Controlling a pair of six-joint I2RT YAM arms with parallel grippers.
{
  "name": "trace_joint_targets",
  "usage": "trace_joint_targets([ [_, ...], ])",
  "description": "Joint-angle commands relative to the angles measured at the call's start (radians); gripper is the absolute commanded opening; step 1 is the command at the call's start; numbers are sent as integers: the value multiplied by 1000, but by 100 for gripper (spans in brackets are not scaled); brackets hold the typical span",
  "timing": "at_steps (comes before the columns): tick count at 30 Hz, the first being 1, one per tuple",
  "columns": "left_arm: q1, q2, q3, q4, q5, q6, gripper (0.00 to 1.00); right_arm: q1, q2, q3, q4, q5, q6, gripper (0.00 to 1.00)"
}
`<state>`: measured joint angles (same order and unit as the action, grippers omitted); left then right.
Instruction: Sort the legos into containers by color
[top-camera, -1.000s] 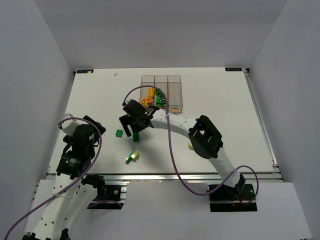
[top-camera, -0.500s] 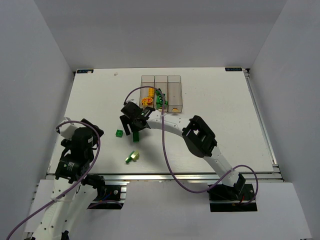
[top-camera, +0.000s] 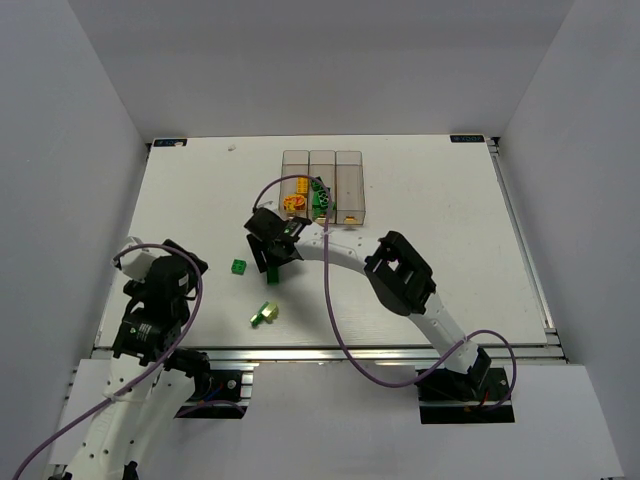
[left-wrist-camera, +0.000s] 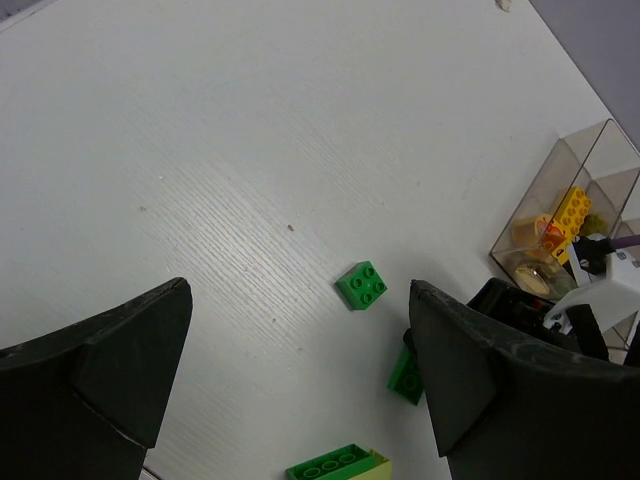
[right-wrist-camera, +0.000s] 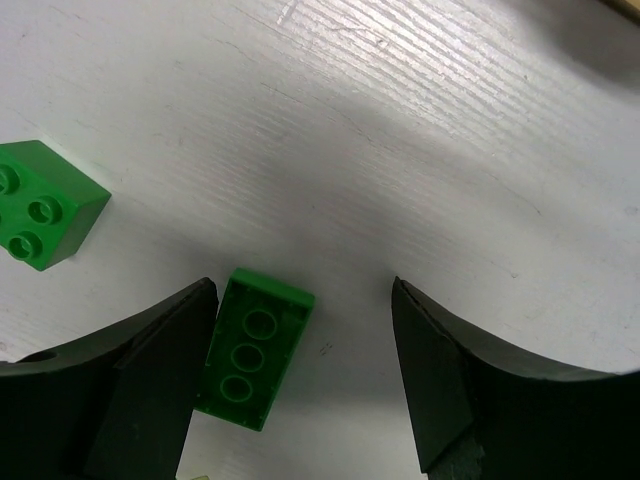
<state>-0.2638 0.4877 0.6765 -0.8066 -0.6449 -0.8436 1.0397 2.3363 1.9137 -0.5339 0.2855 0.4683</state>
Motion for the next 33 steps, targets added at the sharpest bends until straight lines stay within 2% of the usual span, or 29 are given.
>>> trace_joint_targets([
  [1,5,-8,-15,10,-18,-28,98,13,-41,-31,-35,0,26,75],
  [21,5,-32,-31,-6,4,-89,98,14,-109,-143,-52,-68,7,56],
  [30,5,-20,-32,13,31,-89,98,-10,-124,-148,-31,-144,-101,31],
  [33,5,3,-43,52,71,-86,97,-29,-146,-151,-18,-213,-177,17],
])
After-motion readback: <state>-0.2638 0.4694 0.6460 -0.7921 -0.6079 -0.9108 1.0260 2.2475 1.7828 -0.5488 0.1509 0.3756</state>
